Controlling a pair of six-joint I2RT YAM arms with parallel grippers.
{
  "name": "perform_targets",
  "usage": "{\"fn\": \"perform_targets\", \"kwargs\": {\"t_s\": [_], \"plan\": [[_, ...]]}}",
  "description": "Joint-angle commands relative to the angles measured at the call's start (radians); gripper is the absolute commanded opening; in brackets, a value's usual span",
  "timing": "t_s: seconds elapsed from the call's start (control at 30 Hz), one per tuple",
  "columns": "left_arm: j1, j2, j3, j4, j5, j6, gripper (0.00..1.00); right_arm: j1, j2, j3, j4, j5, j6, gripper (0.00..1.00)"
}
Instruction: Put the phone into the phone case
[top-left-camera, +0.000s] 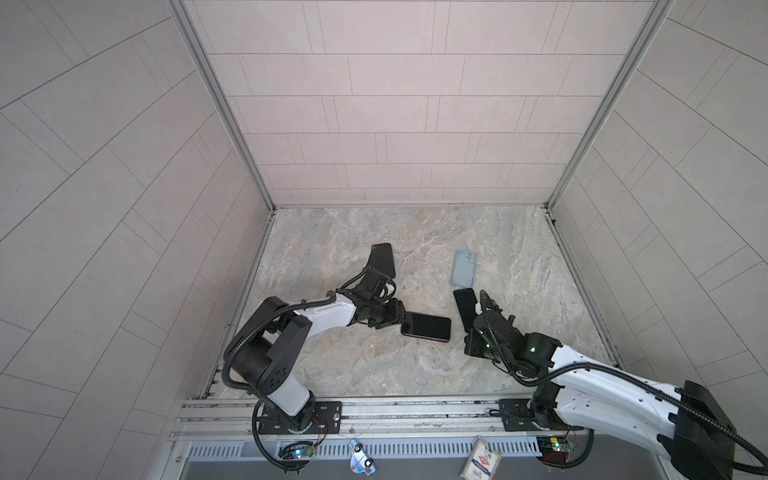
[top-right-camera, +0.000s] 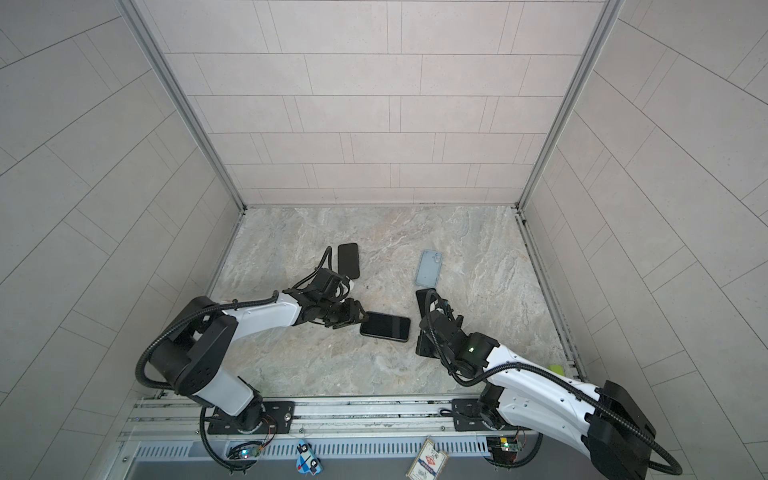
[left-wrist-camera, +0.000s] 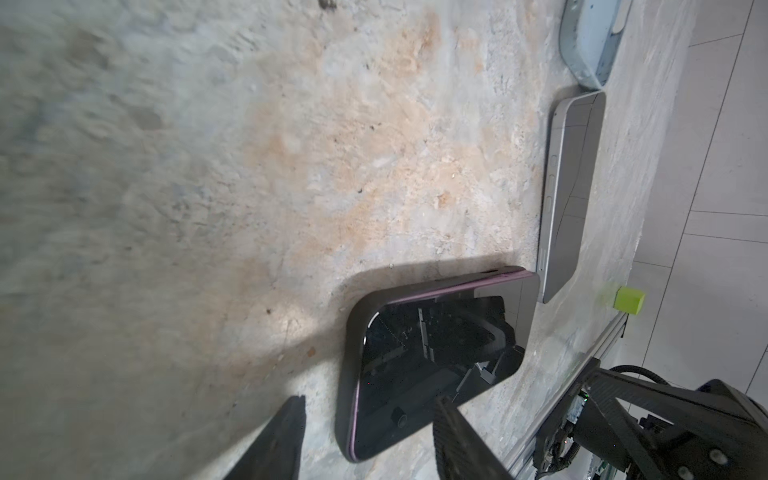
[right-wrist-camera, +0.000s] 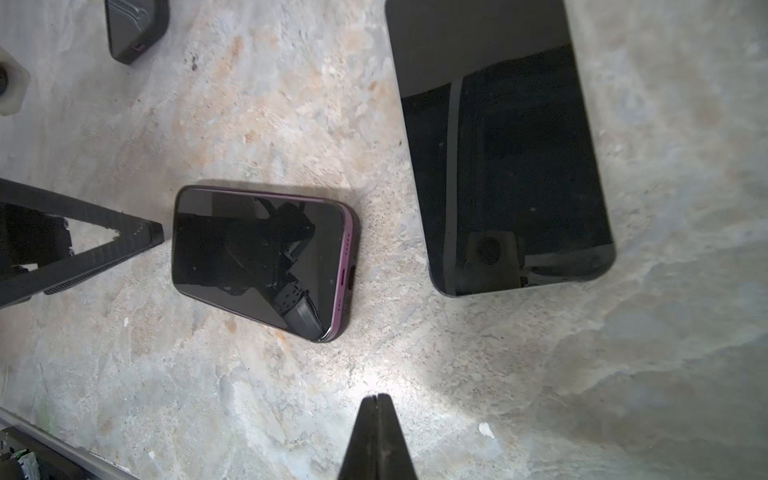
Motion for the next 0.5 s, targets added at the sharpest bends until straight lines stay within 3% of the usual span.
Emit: {"fn": "perform_targets", "kwargs": {"t_s": [0.0, 0.47], "plan": [[-0.009, 0.022, 0.02, 0.027, 0.016, 0.009, 0.57, -0.03, 0.024, -0.011, 0.104, -0.079, -0.01, 0.0], [-0.019, 0.039, -0.003, 0.065, 0.021, -0.019, 0.33, -0.051, 0.289, 0.131, 0.108, -0.175, -0.047, 0.0]]}}
